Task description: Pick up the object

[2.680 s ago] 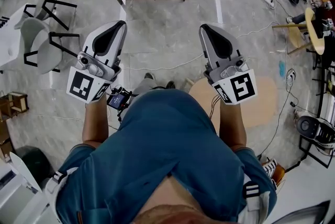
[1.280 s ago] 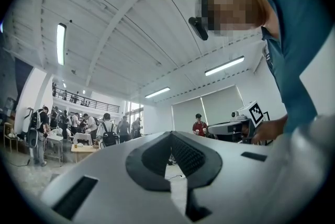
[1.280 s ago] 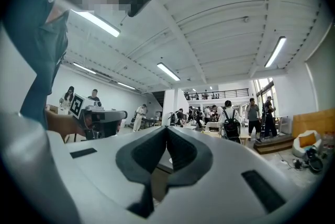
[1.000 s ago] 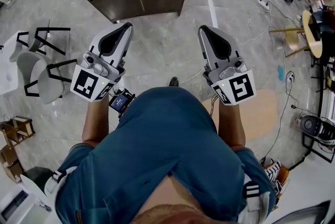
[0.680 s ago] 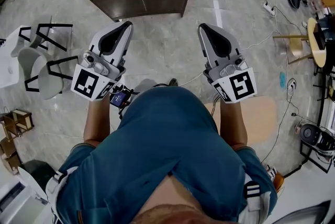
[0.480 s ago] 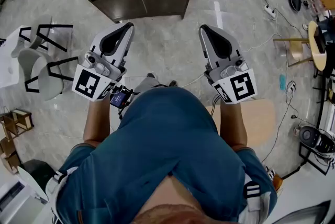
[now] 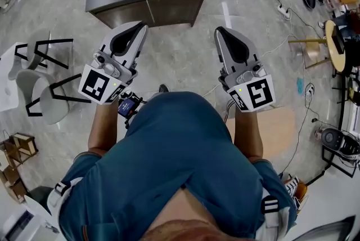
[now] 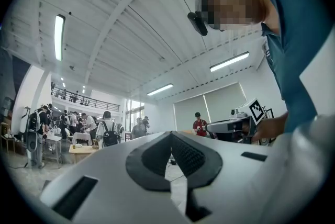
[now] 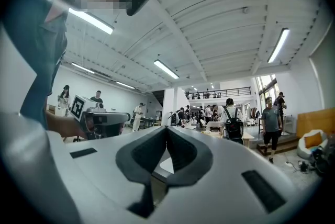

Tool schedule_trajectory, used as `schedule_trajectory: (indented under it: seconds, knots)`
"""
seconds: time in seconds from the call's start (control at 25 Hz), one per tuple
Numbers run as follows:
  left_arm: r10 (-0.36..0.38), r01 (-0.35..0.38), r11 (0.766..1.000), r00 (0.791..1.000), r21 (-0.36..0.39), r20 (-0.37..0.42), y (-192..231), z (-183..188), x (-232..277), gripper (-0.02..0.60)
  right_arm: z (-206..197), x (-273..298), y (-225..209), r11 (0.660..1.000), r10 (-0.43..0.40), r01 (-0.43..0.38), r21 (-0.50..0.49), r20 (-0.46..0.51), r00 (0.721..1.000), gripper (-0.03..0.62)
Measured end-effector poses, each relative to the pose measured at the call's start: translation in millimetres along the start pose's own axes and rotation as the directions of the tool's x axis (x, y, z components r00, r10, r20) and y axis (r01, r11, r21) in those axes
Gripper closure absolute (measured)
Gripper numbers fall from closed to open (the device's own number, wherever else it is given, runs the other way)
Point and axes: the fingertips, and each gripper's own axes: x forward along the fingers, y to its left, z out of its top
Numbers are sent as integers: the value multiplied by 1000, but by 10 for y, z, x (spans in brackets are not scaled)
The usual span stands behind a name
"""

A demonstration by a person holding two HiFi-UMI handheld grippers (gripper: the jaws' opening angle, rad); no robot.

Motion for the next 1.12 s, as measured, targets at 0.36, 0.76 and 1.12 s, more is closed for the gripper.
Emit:
schedule_trajectory:
  seconds: [0.36,0.76,1.12]
  knots:
    - [-43,43,999,999,-25,-1,394,-122,55,577,-55,419,12,1000,-24,24,-11,-11,1000,580]
    - [0,-2,999,999,-42,-43,700,-333,433,577,-158,754,-435,1000,17,-17,6,-6,1000,580]
    - [48,-50,998,997,-29,-57,900,-465,1087,577,-234,1068,-1102,996,87,-87,17,14,996,580]
